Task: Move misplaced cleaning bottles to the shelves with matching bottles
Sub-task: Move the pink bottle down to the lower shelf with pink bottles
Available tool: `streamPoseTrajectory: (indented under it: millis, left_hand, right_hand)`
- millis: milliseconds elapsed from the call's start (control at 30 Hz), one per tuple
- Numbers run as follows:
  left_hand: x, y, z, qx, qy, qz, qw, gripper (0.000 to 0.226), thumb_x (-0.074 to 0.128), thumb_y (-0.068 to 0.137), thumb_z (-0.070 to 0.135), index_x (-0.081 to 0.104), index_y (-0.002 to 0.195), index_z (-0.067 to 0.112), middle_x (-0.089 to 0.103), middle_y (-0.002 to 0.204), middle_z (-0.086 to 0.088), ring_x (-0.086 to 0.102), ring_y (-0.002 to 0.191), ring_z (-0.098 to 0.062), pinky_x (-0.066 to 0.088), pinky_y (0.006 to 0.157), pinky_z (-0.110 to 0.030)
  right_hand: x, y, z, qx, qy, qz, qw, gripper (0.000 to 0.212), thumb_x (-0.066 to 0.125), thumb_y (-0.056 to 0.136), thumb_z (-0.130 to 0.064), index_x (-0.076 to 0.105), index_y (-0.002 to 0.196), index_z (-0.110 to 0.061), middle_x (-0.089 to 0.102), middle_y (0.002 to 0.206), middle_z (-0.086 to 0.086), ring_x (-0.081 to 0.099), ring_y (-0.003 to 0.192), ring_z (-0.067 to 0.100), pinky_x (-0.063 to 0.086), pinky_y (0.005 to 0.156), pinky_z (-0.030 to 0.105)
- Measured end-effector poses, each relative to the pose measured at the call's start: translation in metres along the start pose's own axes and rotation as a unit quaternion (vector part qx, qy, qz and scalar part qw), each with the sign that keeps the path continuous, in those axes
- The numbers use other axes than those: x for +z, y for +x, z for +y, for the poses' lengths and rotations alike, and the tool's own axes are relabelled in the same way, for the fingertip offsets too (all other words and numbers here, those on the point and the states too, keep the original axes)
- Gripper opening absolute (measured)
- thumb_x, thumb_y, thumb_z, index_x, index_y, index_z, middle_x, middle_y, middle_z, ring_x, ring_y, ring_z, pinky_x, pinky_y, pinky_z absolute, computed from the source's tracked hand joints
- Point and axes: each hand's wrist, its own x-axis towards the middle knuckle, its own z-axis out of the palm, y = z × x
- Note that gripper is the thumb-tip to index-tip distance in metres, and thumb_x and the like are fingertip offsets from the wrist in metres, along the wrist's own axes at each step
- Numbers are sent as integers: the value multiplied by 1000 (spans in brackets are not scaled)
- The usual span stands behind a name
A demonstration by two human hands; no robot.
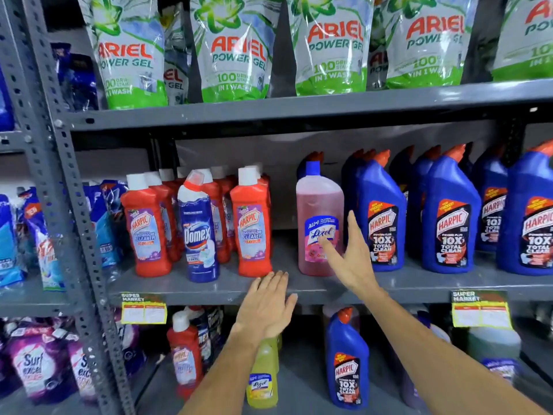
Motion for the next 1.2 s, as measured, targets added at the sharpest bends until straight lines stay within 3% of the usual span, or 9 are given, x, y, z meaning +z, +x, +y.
streamPoseTrajectory:
  millis: [100, 233, 467, 667, 967, 1067, 1200]
  left_hand:
    - [6, 3, 0, -1, -6, 35, 999, 82, -3, 86, 54, 29, 150, 14, 33, 158, -4, 25, 146, -18, 15, 118, -36]
    - [14, 4, -2, -4, -11, 60, 998, 72, 7, 93, 51, 37, 147, 15, 40, 154, -4, 32, 143, -20, 21, 117, -39]
    - [21, 5, -4, -2, -15, 83, 996, 60, 22, 98, 47, 44, 143, 13, 45, 150, -5, 36, 140, -21, 25, 115, -40]
    - [19, 4, -5, 0, -15, 79, 997, 55, 27, 102, 45, 40, 145, 14, 42, 152, -4, 33, 141, -20, 22, 116, -38]
    - [15, 6, -6, 17, 3, 66, 998, 53, 27, 102, 43, 38, 145, 13, 41, 152, -5, 32, 141, -20, 22, 114, -38]
    - [14, 5, 0, -4, -2, 51, 999, 55, 25, 103, 40, 29, 150, 11, 30, 158, -7, 22, 147, -23, 16, 119, -42]
    - [21, -12, 19, 8, 30, 116, 993, 58, 28, 102, 35, 19, 153, 8, 18, 163, -11, 8, 151, -25, 14, 122, -45]
  right_hand:
    - [12, 9, 12, 29, 29, 11, 999, 108, 79, 82, -46, 10, 162, -23, 34, 164, -2, 40, 146, 15, 36, 120, 43]
    - [24, 20, 20, 43, 44, 15, 998, 108, 85, 76, -43, 19, 160, -24, 53, 146, -3, 57, 124, 12, 49, 107, 34]
    - [27, 29, 17, 68, 84, 47, 993, 98, 96, 51, -49, 51, 135, -26, 68, 120, -5, 69, 105, 11, 62, 89, 39]
    - [19, 27, 1, 73, 78, 39, 994, 84, 98, 57, -32, 53, 126, -17, 68, 114, -3, 69, 99, 9, 62, 85, 38]
    - [-6, -2, -15, 21, 66, 84, 994, 83, 97, 57, -32, 49, 125, -22, 63, 111, -9, 65, 99, 7, 60, 83, 30]
    - [-17, -17, -21, 10, 77, 99, 992, 82, 97, 58, -31, 47, 123, -31, 63, 116, -8, 65, 106, 10, 60, 86, 34]
    - [-31, -41, -21, 5, 69, 129, 989, 89, 96, 56, -35, 44, 129, -29, 62, 121, -8, 63, 112, 12, 58, 92, 36]
